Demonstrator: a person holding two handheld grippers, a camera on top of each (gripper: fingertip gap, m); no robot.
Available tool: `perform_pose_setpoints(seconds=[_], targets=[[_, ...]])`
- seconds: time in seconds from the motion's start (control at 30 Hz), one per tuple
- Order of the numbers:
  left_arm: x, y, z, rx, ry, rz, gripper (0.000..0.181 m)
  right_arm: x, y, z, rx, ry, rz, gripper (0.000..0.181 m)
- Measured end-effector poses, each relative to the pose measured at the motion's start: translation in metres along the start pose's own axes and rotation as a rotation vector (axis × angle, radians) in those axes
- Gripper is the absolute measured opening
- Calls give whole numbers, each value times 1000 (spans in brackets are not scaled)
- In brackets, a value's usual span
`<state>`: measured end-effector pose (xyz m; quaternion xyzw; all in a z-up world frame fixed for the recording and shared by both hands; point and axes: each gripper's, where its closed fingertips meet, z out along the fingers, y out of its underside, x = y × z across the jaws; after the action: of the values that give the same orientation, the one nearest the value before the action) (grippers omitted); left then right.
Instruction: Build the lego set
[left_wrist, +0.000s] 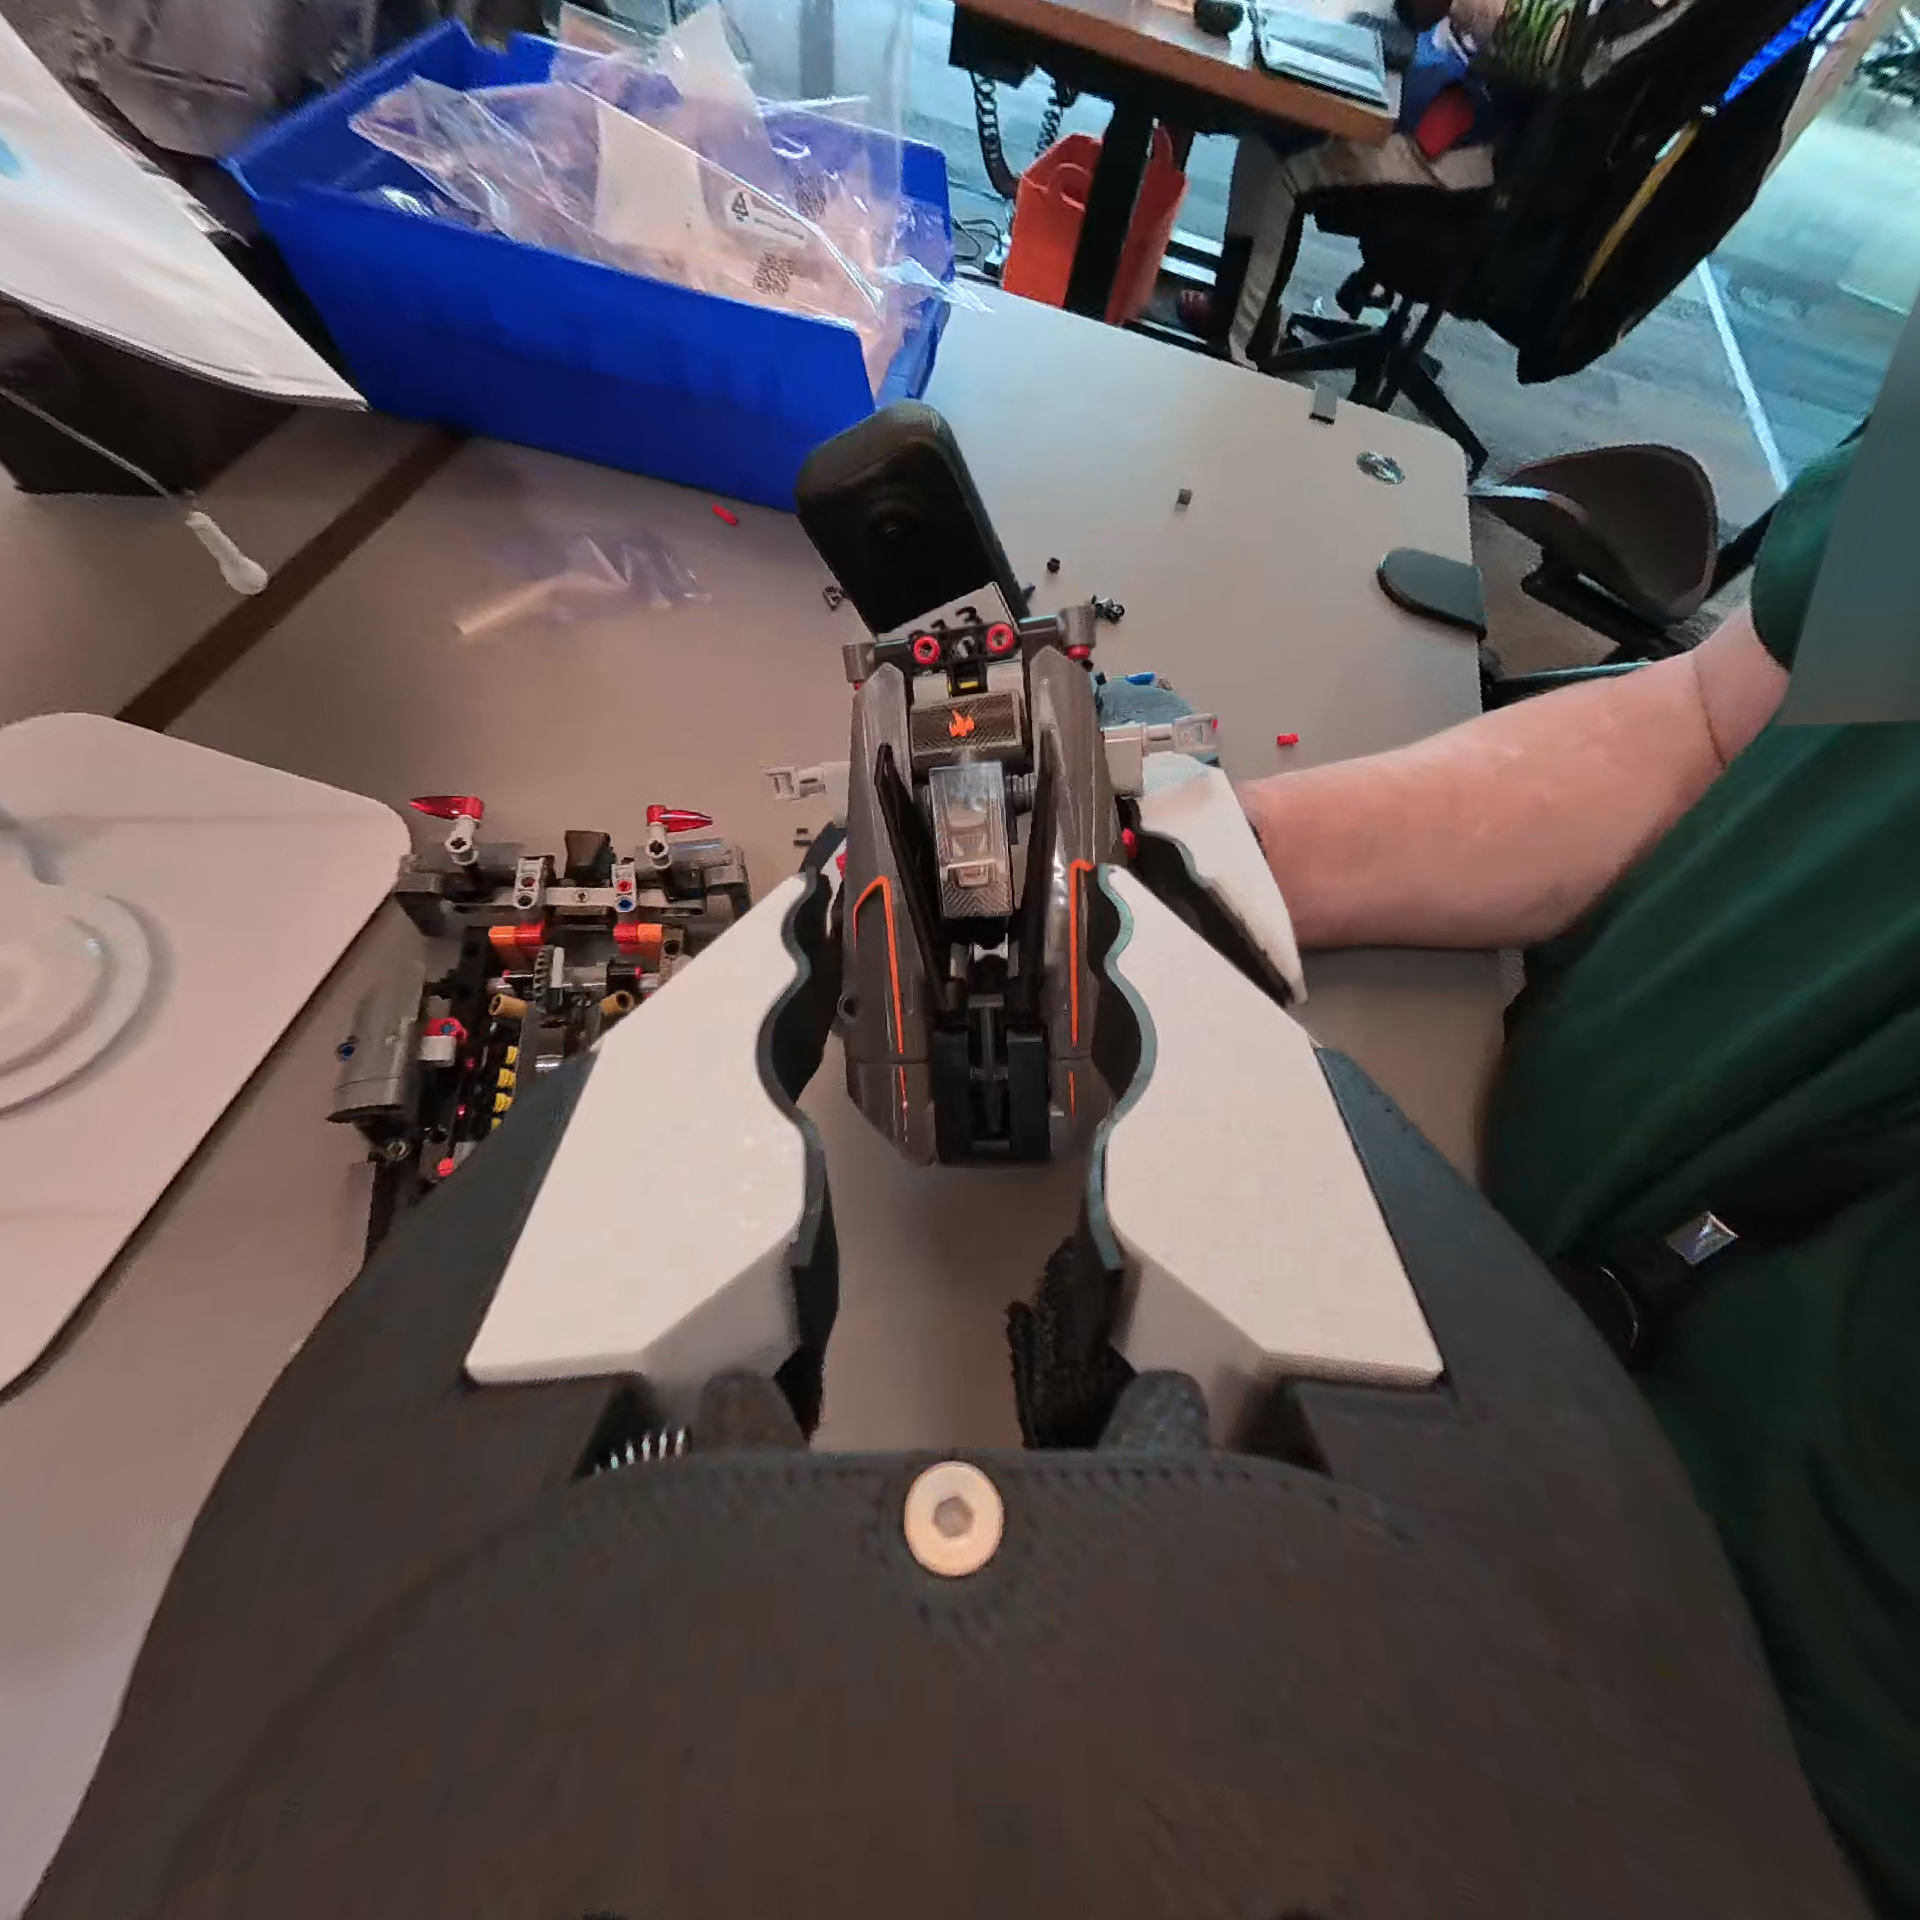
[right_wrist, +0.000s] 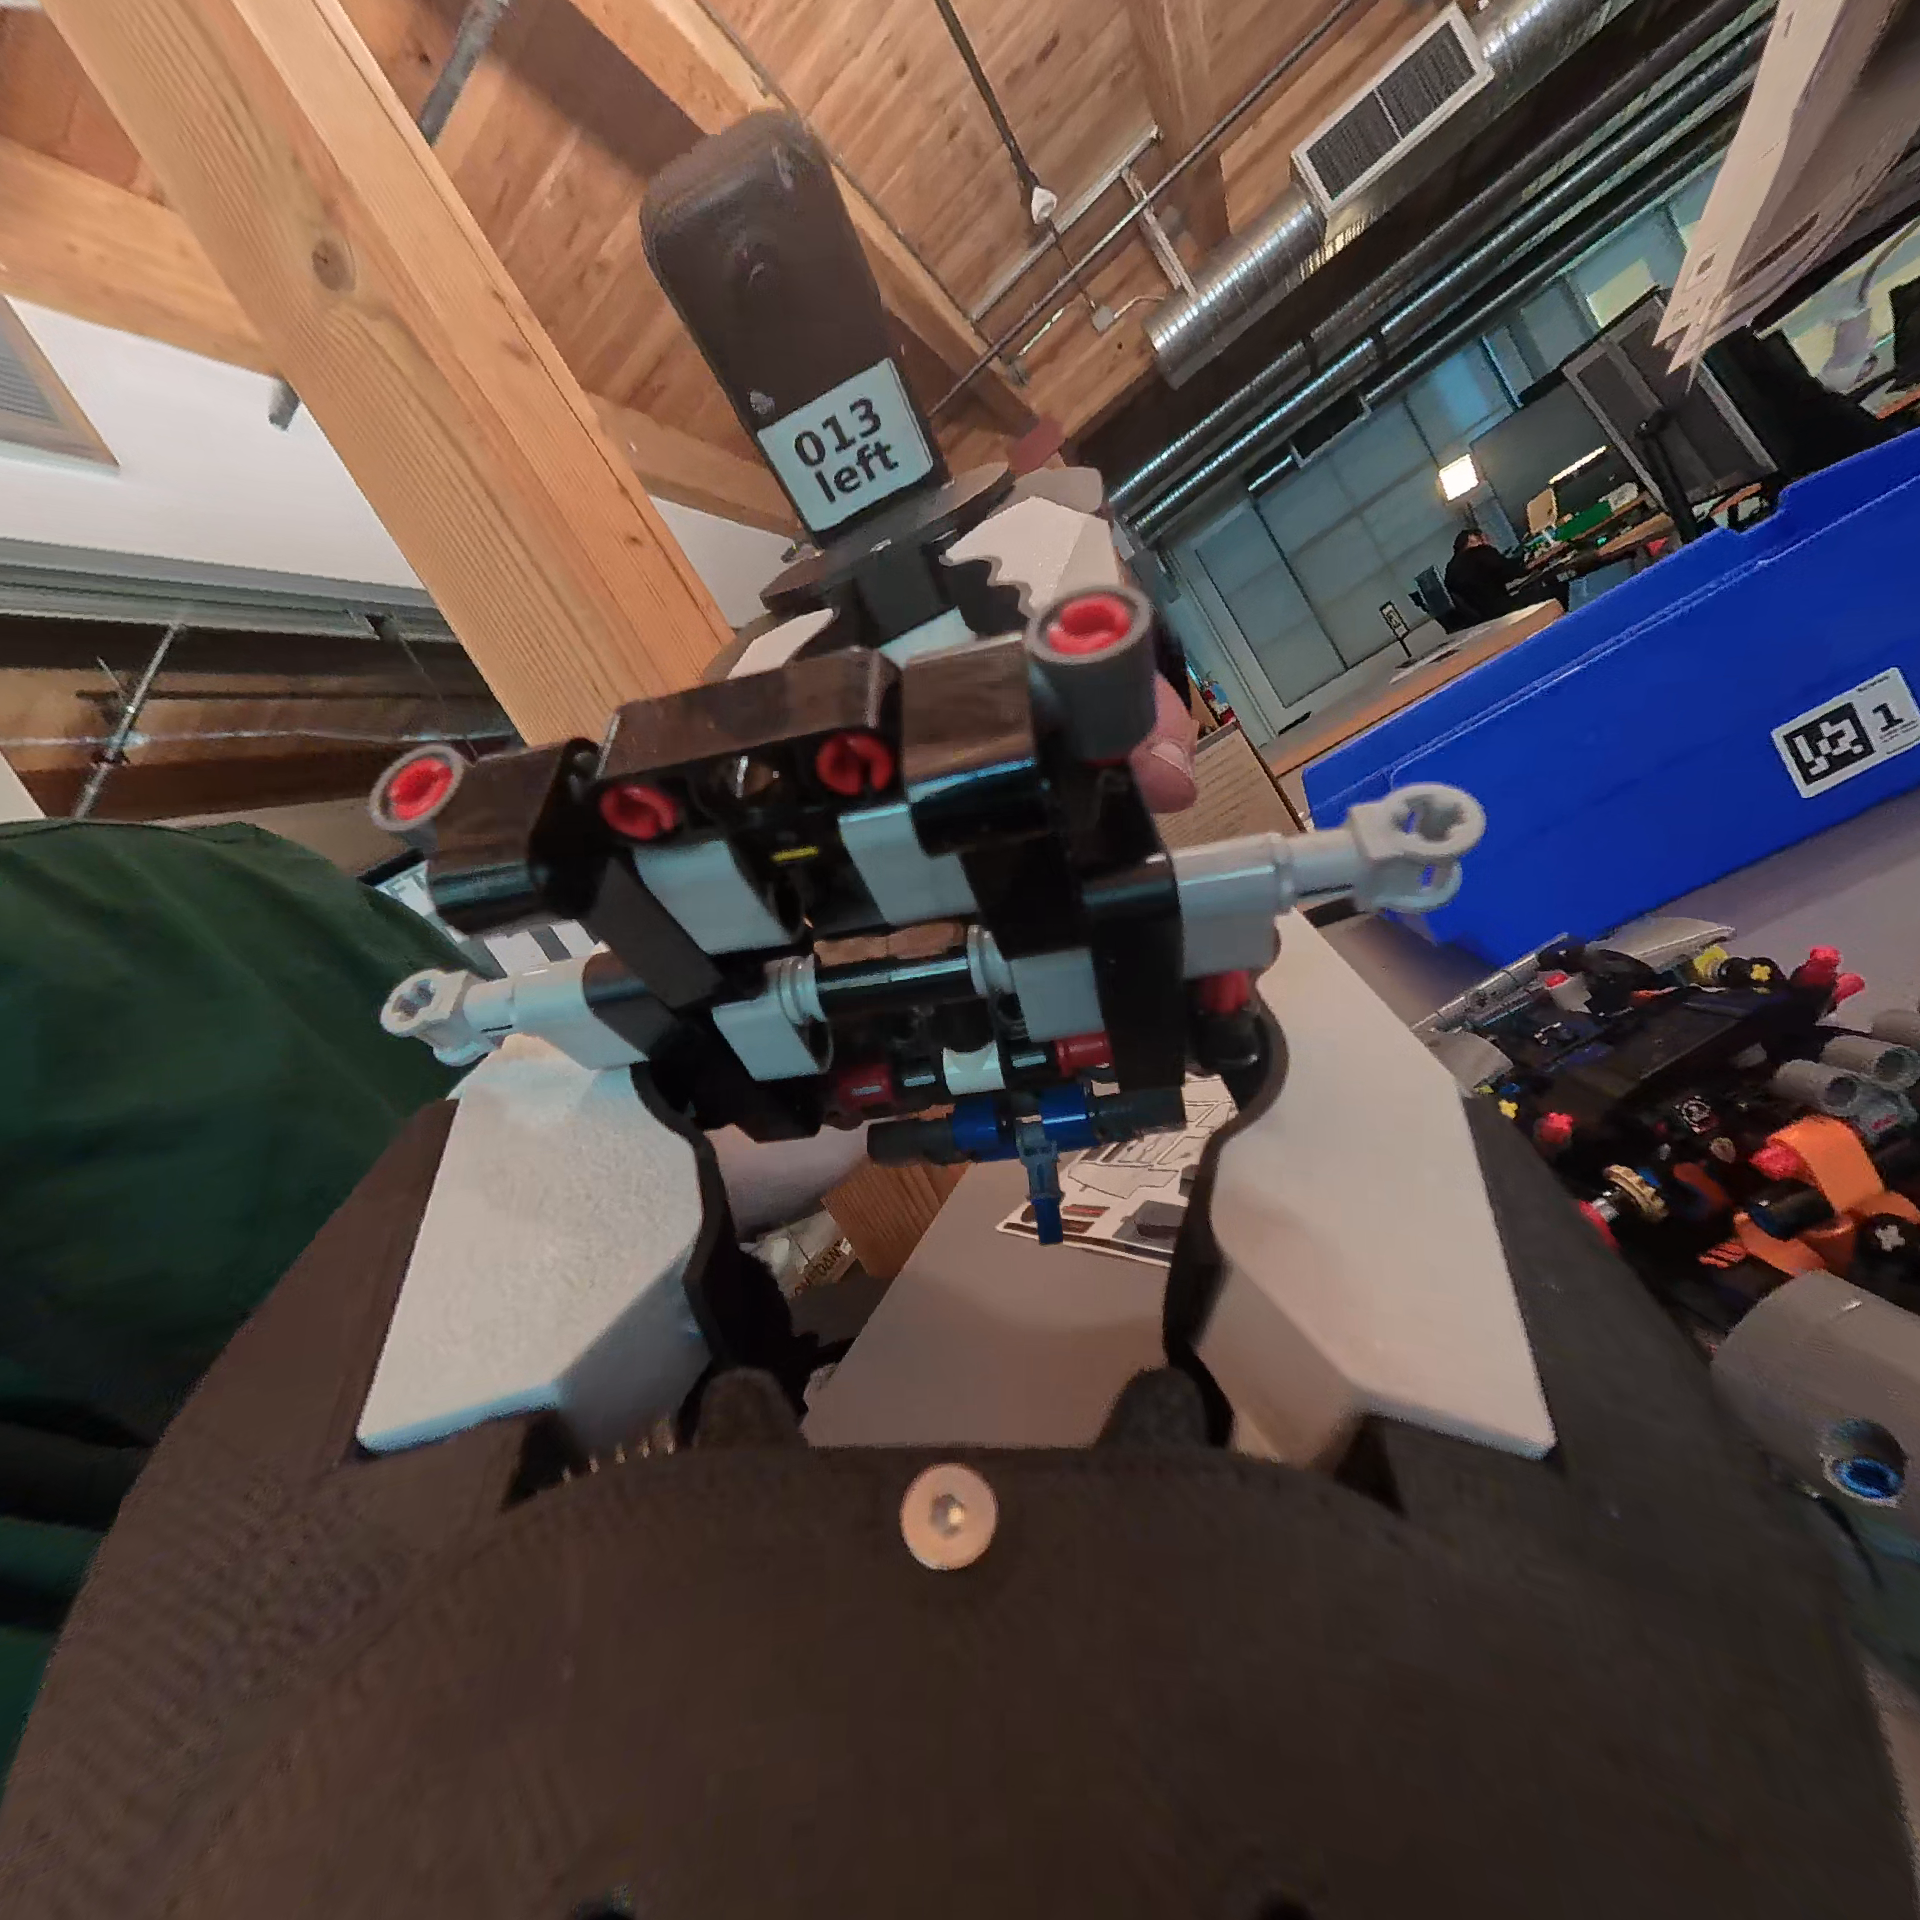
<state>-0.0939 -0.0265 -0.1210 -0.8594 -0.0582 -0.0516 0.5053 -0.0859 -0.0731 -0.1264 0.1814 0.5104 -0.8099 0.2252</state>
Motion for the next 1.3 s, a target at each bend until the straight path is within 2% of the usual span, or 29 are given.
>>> perform_pose_setpoints(seconds=[0.17,0.27,0.37,0.47,0.6,0.77,0.83,1.0,1.13,1.3], targets=[[2,9,12,-40,39,-16,41,-1,7,4,-37,6,-14,102],[4,9,13,-24,56,-17,31,1,8,4,-40,14,-7,102],[4,9,12,-17,44,-10,29,1,7,5,-38,11,-4,102],[2,8,8,-11,16,-21,36,-4,2,4,-7,-26,16,102],[2,7,-11,15,-21,-74,54,-15,-16,-5,92,-116,70,103],[17,28,-13,-47,-7,-161,85,-16,-17,-5,100,-146,97,103],[19,37,-9,-89,-37,-166,90,-12,-12,-2,81,-117,86,104],[19,51,0,-121,-70,-186,82,-4,-2,3,27,-47,60,103],[23,68,9,-140,-41,-208,74,-8,10,9,-46,-41,40,102],[28,80,13,-71,5,-259,73,-7,25,16,-123,-16,51,103]])
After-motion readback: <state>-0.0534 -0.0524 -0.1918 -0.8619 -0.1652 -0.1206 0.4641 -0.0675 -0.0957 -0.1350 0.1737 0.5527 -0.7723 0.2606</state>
